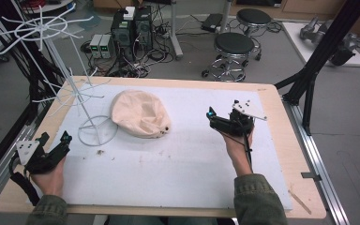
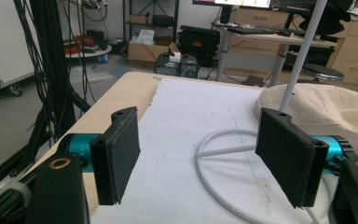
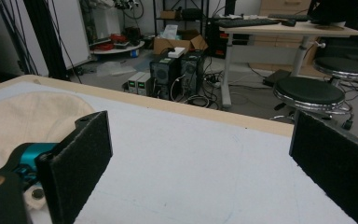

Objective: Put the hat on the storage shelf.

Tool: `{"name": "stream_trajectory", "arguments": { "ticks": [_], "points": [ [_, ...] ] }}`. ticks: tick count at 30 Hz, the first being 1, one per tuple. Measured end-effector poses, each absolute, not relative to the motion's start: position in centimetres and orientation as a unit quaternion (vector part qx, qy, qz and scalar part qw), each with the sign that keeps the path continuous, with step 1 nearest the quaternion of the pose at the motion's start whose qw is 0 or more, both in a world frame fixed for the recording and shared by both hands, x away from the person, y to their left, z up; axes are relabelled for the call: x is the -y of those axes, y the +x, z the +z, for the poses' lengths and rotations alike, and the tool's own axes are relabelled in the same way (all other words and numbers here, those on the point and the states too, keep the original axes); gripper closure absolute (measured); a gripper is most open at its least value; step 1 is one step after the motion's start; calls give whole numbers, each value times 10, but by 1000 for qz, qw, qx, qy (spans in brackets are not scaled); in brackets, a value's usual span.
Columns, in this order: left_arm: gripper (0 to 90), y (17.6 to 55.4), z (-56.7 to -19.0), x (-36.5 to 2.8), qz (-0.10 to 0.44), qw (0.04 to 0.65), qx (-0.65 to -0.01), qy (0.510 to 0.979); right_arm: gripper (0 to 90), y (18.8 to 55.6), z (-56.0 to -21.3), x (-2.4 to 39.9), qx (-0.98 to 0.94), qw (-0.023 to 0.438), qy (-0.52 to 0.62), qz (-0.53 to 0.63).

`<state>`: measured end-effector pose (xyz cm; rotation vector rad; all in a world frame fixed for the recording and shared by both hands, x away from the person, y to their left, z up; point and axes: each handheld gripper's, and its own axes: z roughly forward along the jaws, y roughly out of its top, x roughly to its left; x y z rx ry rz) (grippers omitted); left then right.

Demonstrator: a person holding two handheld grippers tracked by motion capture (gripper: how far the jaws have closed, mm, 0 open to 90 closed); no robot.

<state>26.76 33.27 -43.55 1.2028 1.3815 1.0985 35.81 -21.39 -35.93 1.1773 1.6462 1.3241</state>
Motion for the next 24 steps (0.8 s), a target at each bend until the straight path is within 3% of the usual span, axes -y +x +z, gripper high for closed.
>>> {"name": "stream_trajectory", "arguments": {
  "ticks": [24],
  "points": [
    [303, 268, -436, -331, 441, 489, -571, 489, 48, 399, -346, 156, -681, 316, 420, 510]
  ]
}}
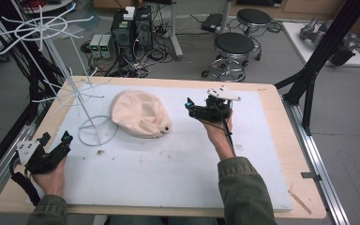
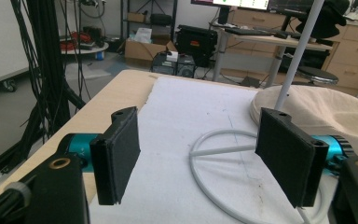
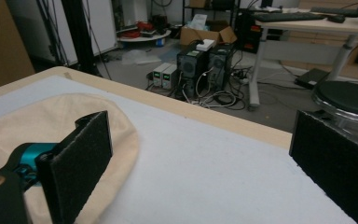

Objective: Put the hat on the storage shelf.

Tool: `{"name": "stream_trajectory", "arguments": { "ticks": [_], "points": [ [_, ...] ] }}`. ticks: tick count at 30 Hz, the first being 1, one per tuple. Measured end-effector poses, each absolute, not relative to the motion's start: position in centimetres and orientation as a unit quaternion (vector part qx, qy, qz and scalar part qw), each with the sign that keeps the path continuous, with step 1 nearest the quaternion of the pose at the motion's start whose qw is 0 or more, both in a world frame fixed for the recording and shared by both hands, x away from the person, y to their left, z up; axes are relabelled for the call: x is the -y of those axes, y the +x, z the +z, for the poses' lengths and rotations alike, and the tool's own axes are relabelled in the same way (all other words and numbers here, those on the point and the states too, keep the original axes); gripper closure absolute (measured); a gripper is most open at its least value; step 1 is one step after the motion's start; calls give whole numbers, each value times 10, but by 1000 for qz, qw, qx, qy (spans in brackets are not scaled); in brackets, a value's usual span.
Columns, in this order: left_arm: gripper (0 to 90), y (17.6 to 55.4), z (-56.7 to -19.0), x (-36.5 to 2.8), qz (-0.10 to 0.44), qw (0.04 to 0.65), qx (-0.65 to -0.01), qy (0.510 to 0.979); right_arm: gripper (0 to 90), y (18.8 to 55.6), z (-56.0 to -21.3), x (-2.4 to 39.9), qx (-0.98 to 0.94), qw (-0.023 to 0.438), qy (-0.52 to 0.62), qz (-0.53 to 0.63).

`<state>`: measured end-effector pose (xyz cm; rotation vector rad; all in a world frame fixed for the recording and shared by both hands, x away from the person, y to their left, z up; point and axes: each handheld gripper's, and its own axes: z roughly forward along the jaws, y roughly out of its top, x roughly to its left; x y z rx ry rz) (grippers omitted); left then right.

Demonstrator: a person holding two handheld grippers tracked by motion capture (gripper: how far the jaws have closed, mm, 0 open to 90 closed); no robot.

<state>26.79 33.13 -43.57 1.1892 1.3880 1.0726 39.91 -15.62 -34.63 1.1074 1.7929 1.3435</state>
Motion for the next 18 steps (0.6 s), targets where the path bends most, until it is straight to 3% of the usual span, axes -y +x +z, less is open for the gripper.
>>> {"name": "stream_trajectory", "arguments": {
  "ticks": [18],
  "points": [
    [307, 270, -437, -330, 432, 498, -572, 487, 49, 441, -345, 88, -721, 272, 388, 506]
  ]
}}
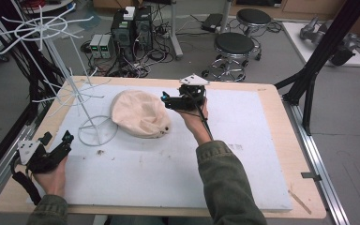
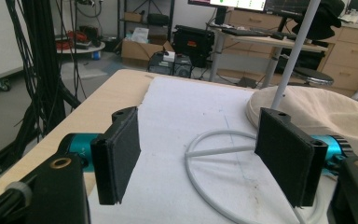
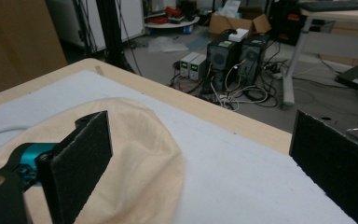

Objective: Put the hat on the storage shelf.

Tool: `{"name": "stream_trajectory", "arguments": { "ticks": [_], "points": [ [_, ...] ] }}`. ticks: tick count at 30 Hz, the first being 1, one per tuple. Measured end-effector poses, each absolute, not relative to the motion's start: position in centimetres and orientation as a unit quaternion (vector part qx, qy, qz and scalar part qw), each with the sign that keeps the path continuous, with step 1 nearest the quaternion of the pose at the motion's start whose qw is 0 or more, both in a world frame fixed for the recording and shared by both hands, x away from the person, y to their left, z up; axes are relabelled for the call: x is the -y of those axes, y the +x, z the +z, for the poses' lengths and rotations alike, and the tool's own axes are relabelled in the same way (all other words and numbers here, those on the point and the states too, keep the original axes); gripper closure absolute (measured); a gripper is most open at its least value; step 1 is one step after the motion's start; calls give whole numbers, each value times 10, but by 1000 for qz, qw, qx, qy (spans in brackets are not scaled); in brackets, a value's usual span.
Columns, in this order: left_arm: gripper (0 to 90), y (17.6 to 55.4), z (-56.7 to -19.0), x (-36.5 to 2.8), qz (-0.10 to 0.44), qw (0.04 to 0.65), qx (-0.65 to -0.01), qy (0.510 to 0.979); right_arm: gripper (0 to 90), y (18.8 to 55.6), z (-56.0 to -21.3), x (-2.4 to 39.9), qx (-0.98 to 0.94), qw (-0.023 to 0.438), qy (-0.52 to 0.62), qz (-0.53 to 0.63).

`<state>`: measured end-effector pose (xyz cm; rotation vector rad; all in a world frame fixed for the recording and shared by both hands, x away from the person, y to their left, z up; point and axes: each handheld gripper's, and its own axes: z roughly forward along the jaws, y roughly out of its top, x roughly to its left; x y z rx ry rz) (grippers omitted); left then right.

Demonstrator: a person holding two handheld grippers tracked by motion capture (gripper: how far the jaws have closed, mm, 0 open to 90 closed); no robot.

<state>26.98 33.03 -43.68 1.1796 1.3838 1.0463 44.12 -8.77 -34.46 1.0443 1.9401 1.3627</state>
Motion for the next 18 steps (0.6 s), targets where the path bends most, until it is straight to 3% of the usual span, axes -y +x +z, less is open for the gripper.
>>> {"name": "stream_trajectory", "arguments": {
  "ticks": [18],
  "points": [
    [307, 269, -437, -330, 426, 506, -572, 486, 49, 477, -358, 20, -756, 248, 352, 492]
  ]
}}
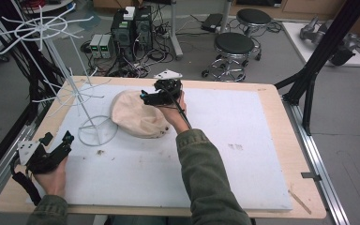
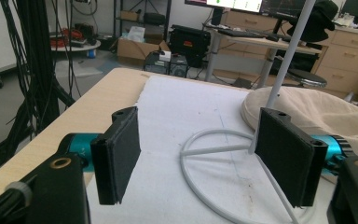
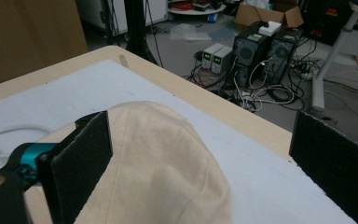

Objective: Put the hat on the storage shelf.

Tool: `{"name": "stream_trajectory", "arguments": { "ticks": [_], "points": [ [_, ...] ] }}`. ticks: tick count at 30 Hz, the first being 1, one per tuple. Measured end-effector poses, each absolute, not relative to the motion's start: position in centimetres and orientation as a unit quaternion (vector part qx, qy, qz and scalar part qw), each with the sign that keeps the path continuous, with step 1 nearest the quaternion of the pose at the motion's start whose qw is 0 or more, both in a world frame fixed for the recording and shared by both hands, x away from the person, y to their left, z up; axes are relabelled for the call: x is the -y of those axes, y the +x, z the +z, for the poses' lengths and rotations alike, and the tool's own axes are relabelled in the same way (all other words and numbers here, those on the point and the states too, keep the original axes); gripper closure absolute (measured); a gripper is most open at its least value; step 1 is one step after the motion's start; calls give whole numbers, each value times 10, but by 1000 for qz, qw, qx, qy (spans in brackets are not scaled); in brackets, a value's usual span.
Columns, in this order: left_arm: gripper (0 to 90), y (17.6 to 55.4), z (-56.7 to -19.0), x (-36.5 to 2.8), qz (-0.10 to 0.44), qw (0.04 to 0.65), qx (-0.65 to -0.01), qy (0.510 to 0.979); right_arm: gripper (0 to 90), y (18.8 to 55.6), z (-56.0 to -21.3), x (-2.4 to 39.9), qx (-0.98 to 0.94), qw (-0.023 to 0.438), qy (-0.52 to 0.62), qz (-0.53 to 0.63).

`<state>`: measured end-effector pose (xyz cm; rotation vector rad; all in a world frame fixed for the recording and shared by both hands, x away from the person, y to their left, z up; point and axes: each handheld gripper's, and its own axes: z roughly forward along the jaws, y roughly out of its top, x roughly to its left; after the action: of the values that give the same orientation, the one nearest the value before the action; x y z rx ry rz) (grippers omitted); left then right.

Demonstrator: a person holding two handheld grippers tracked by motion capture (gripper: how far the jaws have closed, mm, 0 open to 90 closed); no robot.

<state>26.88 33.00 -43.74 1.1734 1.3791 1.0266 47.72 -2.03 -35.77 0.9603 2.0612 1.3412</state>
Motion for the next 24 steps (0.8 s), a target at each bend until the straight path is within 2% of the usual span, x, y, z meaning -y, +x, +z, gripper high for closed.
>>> {"name": "stream_trajectory", "arguments": {
  "ticks": [12, 17, 24],
  "points": [
    [307, 271, -439, -330, 423, 508, -570, 488, 48, 516, -372, -2, -760, 226, 364, 489],
    [307, 272, -439, -330, 421, 508, -571, 488, 49, 525, -371, -6, -772, 228, 347, 481],
    [307, 272, -439, -329, 420, 509, -569, 491, 49, 534, -386, -6, -787, 205, 345, 469]
  ]
}}
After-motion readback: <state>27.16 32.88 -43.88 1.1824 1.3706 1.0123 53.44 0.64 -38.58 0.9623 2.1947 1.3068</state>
